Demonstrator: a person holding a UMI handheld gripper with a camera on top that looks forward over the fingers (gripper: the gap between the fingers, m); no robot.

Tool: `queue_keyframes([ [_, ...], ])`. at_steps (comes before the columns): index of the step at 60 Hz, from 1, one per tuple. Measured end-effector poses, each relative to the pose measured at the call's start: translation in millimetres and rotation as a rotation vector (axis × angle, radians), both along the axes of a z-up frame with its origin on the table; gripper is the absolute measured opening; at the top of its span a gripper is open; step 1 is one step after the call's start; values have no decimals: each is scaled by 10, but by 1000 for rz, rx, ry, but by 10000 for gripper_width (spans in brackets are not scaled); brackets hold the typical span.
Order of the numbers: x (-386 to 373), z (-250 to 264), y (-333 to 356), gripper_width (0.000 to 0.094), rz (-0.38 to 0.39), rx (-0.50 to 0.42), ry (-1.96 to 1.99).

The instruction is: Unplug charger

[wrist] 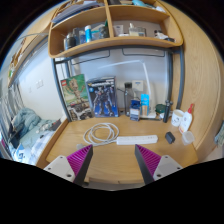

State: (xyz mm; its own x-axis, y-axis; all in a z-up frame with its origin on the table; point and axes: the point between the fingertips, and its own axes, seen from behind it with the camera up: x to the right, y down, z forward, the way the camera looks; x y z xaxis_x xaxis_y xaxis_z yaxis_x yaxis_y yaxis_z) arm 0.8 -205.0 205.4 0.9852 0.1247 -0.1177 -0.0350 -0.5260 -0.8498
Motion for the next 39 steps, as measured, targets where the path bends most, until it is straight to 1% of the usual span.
queue_keyframes([
  [8,-209,36,-177,854,31,18,-13],
  [14,-270,73,-268,851,38,34,-28],
  [20,-333,14,-353,853,52,15,-28],
  [39,-365,-175,-527,850,55,-33,-40],
])
